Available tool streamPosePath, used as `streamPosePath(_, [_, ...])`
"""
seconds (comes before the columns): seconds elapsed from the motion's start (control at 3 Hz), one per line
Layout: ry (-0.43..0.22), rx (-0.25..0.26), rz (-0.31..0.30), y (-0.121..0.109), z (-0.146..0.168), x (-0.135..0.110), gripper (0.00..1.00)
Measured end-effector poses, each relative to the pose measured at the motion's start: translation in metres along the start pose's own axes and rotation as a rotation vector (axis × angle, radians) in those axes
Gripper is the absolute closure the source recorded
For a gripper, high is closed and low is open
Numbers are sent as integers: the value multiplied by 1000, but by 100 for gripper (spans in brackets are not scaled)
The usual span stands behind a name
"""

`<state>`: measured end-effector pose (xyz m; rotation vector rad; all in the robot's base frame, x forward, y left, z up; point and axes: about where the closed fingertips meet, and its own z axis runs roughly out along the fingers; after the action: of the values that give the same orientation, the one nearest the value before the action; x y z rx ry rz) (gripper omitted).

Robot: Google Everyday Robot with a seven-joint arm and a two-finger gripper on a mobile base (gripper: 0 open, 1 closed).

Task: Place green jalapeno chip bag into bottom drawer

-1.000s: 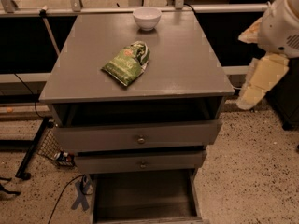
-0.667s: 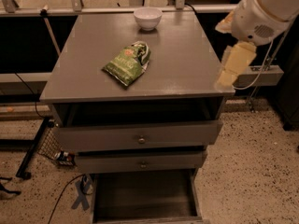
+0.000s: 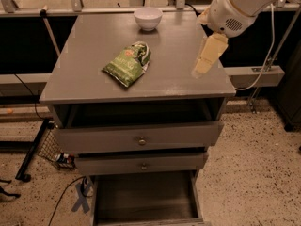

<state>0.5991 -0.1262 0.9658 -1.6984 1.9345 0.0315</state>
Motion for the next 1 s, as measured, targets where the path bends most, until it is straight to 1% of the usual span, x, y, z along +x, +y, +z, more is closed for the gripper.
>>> streamPosePath(0.33, [-46,4,-15,-10,23,-13,0])
streamPosePath(0.67, [-118,13,-38,-29,56,-37,0])
streamPosePath(1.0, [-148,23,-46,-42,83,-58,0])
